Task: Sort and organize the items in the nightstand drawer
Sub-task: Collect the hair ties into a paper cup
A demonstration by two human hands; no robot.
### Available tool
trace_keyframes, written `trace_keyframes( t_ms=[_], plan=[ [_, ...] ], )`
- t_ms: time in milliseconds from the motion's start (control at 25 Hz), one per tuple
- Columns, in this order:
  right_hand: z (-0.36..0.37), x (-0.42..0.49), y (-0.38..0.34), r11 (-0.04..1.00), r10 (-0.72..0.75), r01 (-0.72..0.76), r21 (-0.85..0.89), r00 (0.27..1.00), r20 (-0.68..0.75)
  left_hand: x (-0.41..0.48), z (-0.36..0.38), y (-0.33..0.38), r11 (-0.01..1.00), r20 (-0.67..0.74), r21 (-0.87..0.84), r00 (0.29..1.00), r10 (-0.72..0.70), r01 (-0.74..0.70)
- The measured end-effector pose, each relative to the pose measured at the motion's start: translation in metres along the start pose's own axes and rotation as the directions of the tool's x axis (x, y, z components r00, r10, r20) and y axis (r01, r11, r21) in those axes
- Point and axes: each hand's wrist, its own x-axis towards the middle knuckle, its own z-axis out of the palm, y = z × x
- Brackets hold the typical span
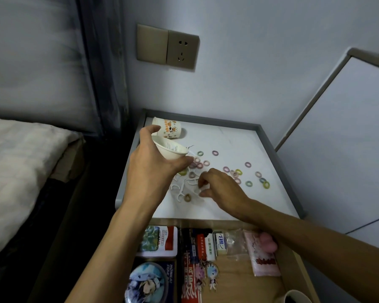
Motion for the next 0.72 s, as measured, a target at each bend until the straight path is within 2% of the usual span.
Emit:
trace_keyframes(
  t_ms=[80, 200, 360, 720],
  plan=[
    [0.000, -0.002, -0.002, 1.000, 0.022, -0.022, 0.009, 1.000, -0.016, 0.000, -0.001, 0.000, 1.000, -0.004, 0.007, 1.000, 0.005, -0.005],
    [0.000, 0.001, -0.005, 0.996, 0.084, -0.084, 0.007, 0.996, 0.038, -0.001, -0.001, 0.001, 1.000, -0.007, 0.010, 1.000, 0.007, -0.007],
    [0.000, 0.006, -0.009, 0.992, 0.118, -0.116, -0.058, 0.993, 0.032, 0.000, 0.000, 0.000, 1.000, 0.004, 0.006, 1.000, 0.006, -0.006],
    [0.000, -0.004, -0.004, 0.973, -0.013, 0.020, -0.228, 0.999, 0.032, 0.000, 0.000, -0.002, 1.000, 0.008, 0.009, 1.000, -0.002, 0.002]
  ],
)
